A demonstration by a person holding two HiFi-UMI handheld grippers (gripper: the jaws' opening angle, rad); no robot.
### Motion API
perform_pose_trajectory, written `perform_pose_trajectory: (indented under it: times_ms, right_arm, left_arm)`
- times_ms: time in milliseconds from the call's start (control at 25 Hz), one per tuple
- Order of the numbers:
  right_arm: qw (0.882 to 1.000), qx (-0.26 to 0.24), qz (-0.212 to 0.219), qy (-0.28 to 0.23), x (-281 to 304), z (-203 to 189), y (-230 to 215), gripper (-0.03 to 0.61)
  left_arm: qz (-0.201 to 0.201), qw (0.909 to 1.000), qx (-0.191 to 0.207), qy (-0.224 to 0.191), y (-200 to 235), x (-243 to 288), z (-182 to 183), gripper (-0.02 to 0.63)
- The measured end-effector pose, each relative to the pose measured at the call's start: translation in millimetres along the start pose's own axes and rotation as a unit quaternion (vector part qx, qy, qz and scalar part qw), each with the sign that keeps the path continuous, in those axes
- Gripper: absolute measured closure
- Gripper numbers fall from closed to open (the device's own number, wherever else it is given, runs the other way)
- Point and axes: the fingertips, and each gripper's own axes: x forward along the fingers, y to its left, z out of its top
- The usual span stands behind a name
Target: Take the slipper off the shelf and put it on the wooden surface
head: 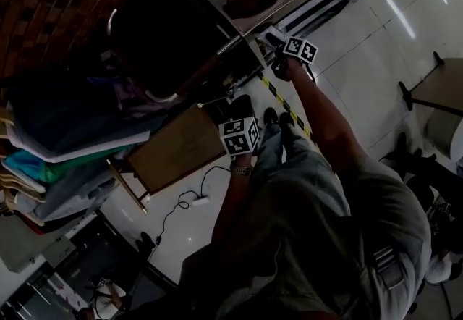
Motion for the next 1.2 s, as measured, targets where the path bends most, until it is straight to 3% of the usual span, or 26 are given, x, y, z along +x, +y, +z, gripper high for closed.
perform_pose_trajectory:
  times_ms: [40, 120, 240, 360, 440, 520, 560, 680, 840, 1000, 1200]
  right_arm:
    - [1.0, 0.005, 0.005, -0.014, -1, 8, 3, 0.395]
    - [0.999, -0.024, 0.01, -0.033, -9, 17, 15, 0.448]
    - [0.992, -0.117, 0.009, -0.046, -43, 17, 38, 0.499]
    - [0.973, -0.219, -0.042, -0.056, -110, 18, 49, 0.512]
    - [0.951, -0.285, -0.1, -0.063, -167, 19, 49, 0.514]
    - [0.936, -0.309, -0.148, -0.075, -221, 18, 42, 0.514]
    - [0.936, -0.302, -0.16, -0.081, -244, 16, 38, 0.514]
    - [0.941, -0.283, -0.156, -0.096, -294, 11, 28, 0.515]
    - [0.933, -0.312, -0.147, -0.102, -332, -1, 25, 0.515]
    - [0.938, -0.321, -0.097, -0.085, -341, -38, 38, 0.515]
    - [0.923, -0.376, -0.071, -0.036, -344, -124, 66, 0.515]
  left_arm:
    - [0.001, 1.0, -0.001, -0.001, 1, 1, 0, 0.609]
    - [0.002, 1.0, 0.003, -0.004, 2, 5, 0, 0.609]
    - [-0.007, 0.9999, 0.009, -0.012, -4, 10, 6, 0.609]
    - [-0.025, 0.999, 0.027, -0.026, -29, 19, 27, 0.609]
    - [-0.034, 0.9977, 0.048, -0.035, -51, 22, 47, 0.609]
    - [-0.046, 0.9953, 0.07, -0.047, -79, 22, 64, 0.609]
    - [-0.055, 0.9939, 0.079, -0.054, -94, 21, 69, 0.609]
    - [-0.083, 0.9897, 0.098, -0.062, -138, 13, 69, 0.609]
    - [-0.094, 0.9885, 0.106, -0.051, -166, 0, 42, 0.609]
    - [-0.074, 0.9921, 0.092, -0.042, -147, -28, 11, 0.609]
    - [-0.027, 0.9954, 0.065, -0.065, -76, -90, -14, 0.609]
